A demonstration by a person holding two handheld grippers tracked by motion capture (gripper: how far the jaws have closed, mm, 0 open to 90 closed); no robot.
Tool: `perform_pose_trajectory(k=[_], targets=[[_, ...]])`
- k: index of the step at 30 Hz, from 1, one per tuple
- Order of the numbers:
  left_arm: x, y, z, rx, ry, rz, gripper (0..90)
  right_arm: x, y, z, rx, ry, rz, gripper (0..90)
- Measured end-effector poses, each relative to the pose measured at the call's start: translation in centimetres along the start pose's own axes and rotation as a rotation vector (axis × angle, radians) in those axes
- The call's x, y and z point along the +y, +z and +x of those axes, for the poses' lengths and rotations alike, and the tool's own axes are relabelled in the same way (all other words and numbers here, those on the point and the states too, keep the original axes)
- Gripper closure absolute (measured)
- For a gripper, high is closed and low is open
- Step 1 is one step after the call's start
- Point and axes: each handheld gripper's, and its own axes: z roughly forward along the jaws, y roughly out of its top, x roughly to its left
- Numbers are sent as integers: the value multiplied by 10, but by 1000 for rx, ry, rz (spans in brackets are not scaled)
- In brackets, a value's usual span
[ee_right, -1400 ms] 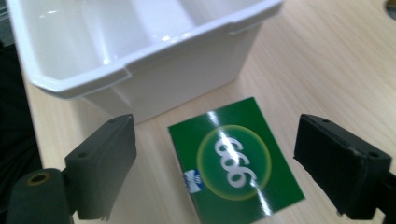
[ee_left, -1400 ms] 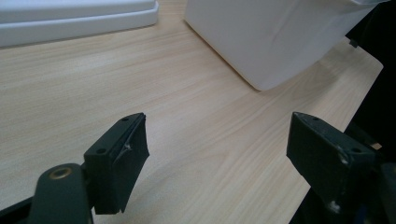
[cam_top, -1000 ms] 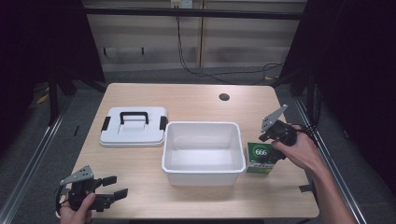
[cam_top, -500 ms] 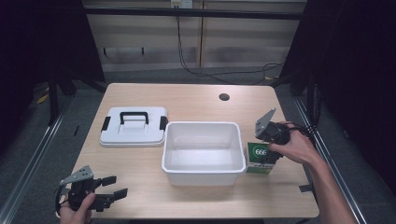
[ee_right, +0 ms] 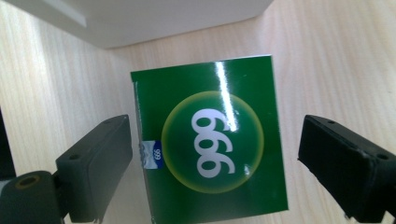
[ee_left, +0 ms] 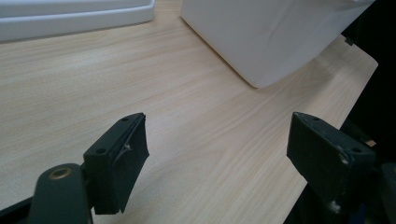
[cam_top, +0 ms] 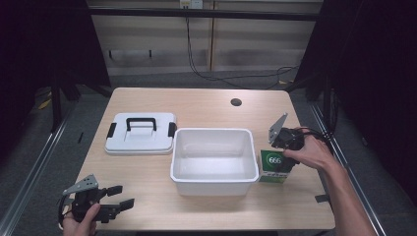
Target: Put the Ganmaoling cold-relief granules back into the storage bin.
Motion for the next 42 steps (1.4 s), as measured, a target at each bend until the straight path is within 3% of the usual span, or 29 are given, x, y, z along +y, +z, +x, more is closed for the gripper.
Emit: perform_pose_trajectory(k=[13,21,38,42], targets=[[0,0,0,2,0,1,203,3,17,-2,4,-66,120,93],[0,0,0,0,1,1,203,5,26,1,19,-98,166,130],[0,-1,-1,3,-2,-6,203,4,20,0,42,-69,144,159],[0,-1,-1,2,-1,-4,203,2,15,1,40,-38,132,159]])
